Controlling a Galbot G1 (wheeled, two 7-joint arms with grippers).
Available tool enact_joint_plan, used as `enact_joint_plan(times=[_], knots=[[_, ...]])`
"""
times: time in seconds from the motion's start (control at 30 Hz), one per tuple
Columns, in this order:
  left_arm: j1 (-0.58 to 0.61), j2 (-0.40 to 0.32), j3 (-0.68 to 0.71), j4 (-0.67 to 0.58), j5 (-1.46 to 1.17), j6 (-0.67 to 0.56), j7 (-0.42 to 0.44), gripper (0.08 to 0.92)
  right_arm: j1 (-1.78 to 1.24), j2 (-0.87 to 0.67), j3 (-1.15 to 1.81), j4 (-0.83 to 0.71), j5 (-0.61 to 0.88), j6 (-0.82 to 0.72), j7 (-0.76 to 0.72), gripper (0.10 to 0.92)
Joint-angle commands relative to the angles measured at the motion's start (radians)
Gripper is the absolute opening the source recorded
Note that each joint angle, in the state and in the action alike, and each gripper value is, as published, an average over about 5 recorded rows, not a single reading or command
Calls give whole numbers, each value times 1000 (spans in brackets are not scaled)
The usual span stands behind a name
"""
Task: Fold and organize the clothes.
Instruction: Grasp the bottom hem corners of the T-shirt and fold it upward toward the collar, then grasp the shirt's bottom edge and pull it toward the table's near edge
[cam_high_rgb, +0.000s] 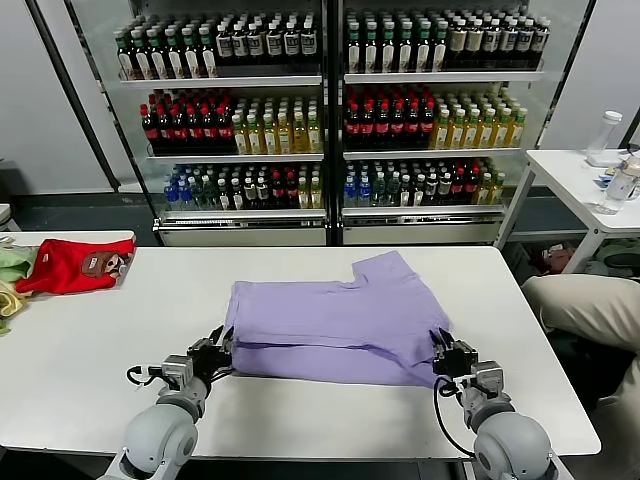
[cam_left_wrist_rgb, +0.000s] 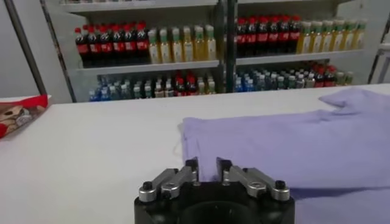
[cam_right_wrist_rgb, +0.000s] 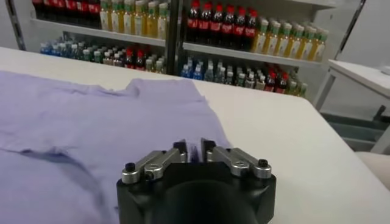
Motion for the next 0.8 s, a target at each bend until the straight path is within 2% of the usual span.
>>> enact_joint_plan(times=[0.03,0.13,0.27,0.37,0.47,0.53,0.63,0.7,0.8], knots=[[169,56,-97,-204,-109,39,-10,497,-121,-46,77,131,21,-15,11,591],[223,56,-96,-241,-124,61,-18,583,-207,-62,115,148,24,-13,18,678],[242,42,-83,-211,-104,71,-22,705,-253,-50,124,125,43,-9,19,781],[220,31,-79,-172,-112,70,-19,780,-255,-29,115,114,55,-9,18,816],[190,17,-73,-140,-121,69,-3,816,-253,-17,108,109,56,-8,17,822],[174,8,-71,-122,-121,71,12,820,-249,-12,104,104,58,-7,14,811],[167,2,-73,-109,-115,79,29,822,-239,-9,99,94,58,-5,11,751],[168,2,-75,-107,-112,82,35,807,-234,-9,97,90,56,-6,10,690],[167,1,-81,-96,-116,80,42,741,-232,-10,97,89,53,-7,12,604]])
